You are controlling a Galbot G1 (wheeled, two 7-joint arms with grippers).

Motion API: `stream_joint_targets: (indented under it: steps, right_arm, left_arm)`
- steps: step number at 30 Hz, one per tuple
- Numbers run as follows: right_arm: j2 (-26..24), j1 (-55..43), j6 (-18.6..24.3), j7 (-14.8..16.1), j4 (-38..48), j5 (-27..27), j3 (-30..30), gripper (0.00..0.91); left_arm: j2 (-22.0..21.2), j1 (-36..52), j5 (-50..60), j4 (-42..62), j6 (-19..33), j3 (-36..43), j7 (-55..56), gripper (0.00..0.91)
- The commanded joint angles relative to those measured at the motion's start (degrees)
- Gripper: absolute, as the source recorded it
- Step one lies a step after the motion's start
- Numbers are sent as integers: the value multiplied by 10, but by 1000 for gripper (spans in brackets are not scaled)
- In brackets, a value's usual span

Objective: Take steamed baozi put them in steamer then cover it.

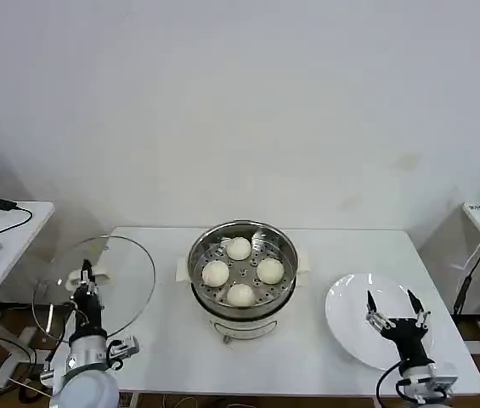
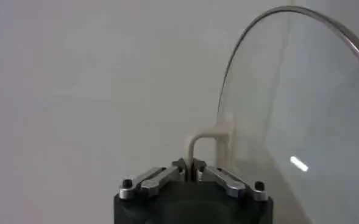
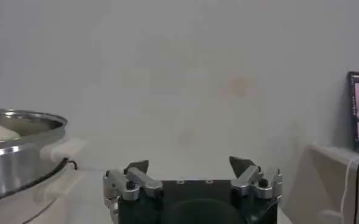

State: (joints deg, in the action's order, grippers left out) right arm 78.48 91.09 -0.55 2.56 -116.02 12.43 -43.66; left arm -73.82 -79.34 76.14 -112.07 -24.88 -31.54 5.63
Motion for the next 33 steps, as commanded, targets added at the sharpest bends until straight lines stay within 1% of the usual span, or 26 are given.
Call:
stream_joint_targets:
  steps: [1, 5, 9, 14, 22, 28, 33]
  right_arm:
    - [9, 0, -4, -4, -5, -6, 4, 907]
    - [24, 12, -14, 1, -20, -7, 8, 907]
    - [27, 20, -23, 3, -31, -7, 13, 907]
    - [38, 20, -30, 5, -38, -16, 12, 907]
    - [49, 21, -37, 7, -36, -29, 13, 907]
    - [50, 10, -47, 7, -28, -34, 14, 907]
    - [53, 8, -48, 7, -23, -41, 19, 907]
  left_arm:
    - [22, 31, 99, -68, -93, 69, -69, 0]
    - [6, 65, 112, -59, -98, 130, -85, 0]
    - [-4, 92, 126, -65, -98, 186, -107, 0]
    - [-16, 124, 157, -71, -98, 239, -148, 0]
    - [-37, 168, 166, -47, -99, 295, -199, 0]
    - [-78, 201, 193, -14, -101, 338, -222, 0]
    - [-103, 220, 201, 18, -105, 361, -230, 0]
